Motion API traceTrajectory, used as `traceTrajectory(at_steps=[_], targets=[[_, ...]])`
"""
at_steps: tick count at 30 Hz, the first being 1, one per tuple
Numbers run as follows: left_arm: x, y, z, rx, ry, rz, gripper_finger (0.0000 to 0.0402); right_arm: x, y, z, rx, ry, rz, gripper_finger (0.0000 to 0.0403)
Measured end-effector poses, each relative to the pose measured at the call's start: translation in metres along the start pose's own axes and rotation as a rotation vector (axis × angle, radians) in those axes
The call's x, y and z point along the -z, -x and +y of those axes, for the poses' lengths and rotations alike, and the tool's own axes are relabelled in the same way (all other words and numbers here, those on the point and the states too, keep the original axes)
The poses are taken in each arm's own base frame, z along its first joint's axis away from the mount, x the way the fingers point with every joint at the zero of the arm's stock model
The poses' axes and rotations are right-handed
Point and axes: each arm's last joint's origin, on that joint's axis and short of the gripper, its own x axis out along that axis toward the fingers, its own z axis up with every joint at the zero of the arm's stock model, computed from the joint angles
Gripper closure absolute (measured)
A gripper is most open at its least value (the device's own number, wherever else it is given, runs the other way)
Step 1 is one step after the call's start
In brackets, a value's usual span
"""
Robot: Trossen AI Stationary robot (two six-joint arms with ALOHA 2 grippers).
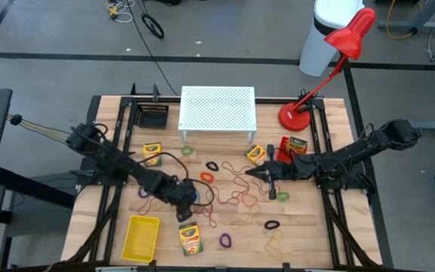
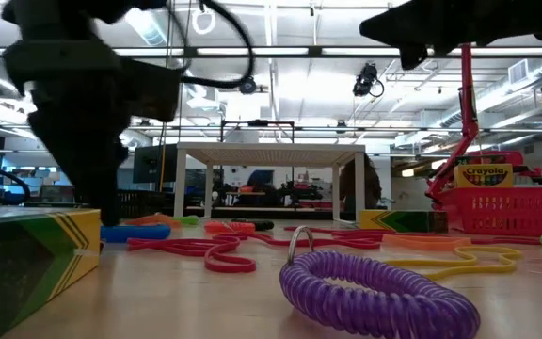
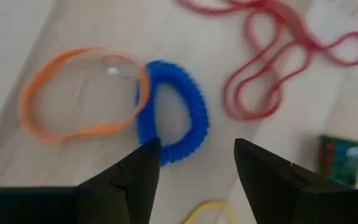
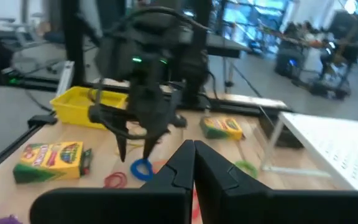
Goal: Pick & Place Office Desk Supplies
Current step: Put the blue spring rubber band into the black bin
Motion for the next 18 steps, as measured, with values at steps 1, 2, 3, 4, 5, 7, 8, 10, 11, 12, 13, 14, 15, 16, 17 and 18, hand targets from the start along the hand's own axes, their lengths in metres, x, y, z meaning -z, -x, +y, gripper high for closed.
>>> traceTrajectory(at_steps=[1,2,3,4,5,7,8,10,11,12,13,14,15,16,17,18], targets=[[-0.0024,-0.0017,0.0001,0.018,-0.019,-0.001,0.0188,0.0004,-0.0007,0.0005,-0.008,0.021,-0.002,0.0391],[-0.0033,-0.0027,0.0016,0.019,-0.038,-0.001,0.0189,0.0005,-0.0013,0.0008,-0.008,0.029,-0.005,0.0391],[-0.0046,-0.0031,0.0027,0.015,-0.055,-0.009,0.0190,0.0000,-0.0016,0.0007,-0.007,0.038,-0.012,0.0391],[-0.0066,-0.0027,0.0028,0.020,-0.066,-0.021,0.0191,-0.0006,-0.0017,0.0006,-0.005,0.043,-0.019,0.0391],[-0.0082,-0.0018,0.0034,0.015,-0.072,-0.030,0.0192,-0.0009,-0.0017,0.0004,-0.002,0.047,-0.022,0.0391],[-0.0079,-0.0008,0.0046,0.001,-0.084,-0.029,0.0195,-0.0014,-0.0018,0.0004,-0.001,0.055,-0.028,0.0391],[-0.0074,-0.0009,0.0048,-0.004,-0.087,-0.028,0.0197,-0.0017,-0.0018,0.0003,-0.001,0.060,-0.031,0.0391],[-0.0072,-0.0010,0.0048,-0.011,-0.105,-0.034,0.0203,-0.0018,-0.0018,0.0003,-0.001,0.066,-0.032,0.0391],[-0.0072,-0.0009,0.0044,-0.010,-0.112,-0.036,0.0206,-0.0017,-0.0018,0.0003,-0.001,0.067,-0.031,0.0391],[-0.0068,-0.0008,0.0041,-0.011,-0.116,-0.036,0.0209,-0.0015,-0.0018,0.0004,-0.001,0.070,-0.029,0.0391],[-0.0060,-0.0007,0.0036,-0.013,-0.131,-0.036,0.0213,-0.0015,-0.0018,0.0004,-0.001,0.070,-0.029,0.0391],[-0.0055,-0.0006,0.0031,-0.013,-0.154,-0.036,0.0218,-0.0015,-0.0018,0.0004,-0.001,0.070,-0.029,0.0391],[-0.0044,-0.0004,0.0022,-0.012,-0.177,-0.035,0.0222,-0.0015,-0.0018,0.0004,-0.001,0.070,-0.029,0.0391],[-0.0031,-0.0007,0.0013,-0.013,-0.204,-0.032,0.0226,-0.0015,-0.0018,0.0004,-0.001,0.070,-0.029,0.0391],[-0.0015,-0.0008,0.0003,-0.014,-0.233,-0.028,0.0229,-0.0015,-0.0018,0.0004,-0.001,0.070,-0.029,0.0391],[0.0000,-0.0007,-0.0006,-0.015,-0.260,-0.026,0.0232,-0.0014,-0.0018,0.0004,-0.001,0.071,-0.028,0.0391]])
